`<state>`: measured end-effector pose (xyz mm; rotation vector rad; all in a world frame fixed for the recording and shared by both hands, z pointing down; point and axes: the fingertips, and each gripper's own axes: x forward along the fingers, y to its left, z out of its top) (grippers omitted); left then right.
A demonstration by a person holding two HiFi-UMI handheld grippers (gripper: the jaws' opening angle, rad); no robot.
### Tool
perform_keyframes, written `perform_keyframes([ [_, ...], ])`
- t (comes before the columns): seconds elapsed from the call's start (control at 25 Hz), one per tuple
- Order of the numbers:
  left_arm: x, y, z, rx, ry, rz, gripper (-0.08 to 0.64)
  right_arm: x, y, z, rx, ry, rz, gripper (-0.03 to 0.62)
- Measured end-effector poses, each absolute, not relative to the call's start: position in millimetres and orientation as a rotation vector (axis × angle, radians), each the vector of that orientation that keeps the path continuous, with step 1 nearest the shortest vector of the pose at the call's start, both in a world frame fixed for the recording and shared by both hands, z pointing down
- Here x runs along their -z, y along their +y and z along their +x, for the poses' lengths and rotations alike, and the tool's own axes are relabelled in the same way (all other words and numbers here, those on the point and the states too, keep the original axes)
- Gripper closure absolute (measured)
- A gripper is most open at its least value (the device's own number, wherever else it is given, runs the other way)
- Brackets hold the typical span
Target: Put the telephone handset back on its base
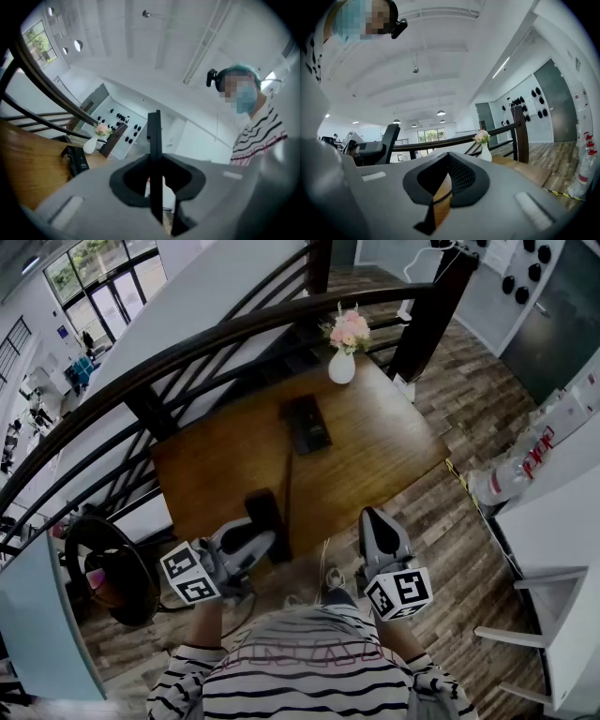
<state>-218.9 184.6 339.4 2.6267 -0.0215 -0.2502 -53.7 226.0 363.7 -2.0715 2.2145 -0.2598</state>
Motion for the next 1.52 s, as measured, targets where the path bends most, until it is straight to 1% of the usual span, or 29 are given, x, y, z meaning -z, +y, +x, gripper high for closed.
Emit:
perform_keyframes([
  [0.32,-346.1,189.5,-217.3,0.251,-0.023,2.619,0.485,-369.2,226.6,-57.7,0.3,2.22,-1.992,0.592],
  [0.48,-350.5,182.5,-204.8,0.245,-0.06,2.616,0.485,-371.4,218.8,-47.2,0.292,2.241,-1.984,0.592],
  [1.2,-381.2,119.7,-80.9,0.265,-0.341,2.591,0.485,-402.3,124.8,58.8,0.394,2.514,-1.734,0.592],
  [1.52,-388.1,111.0,-50.3,0.268,-0.489,2.592,0.485,-412.1,98.9,85.1,0.417,2.639,-1.584,0.592],
])
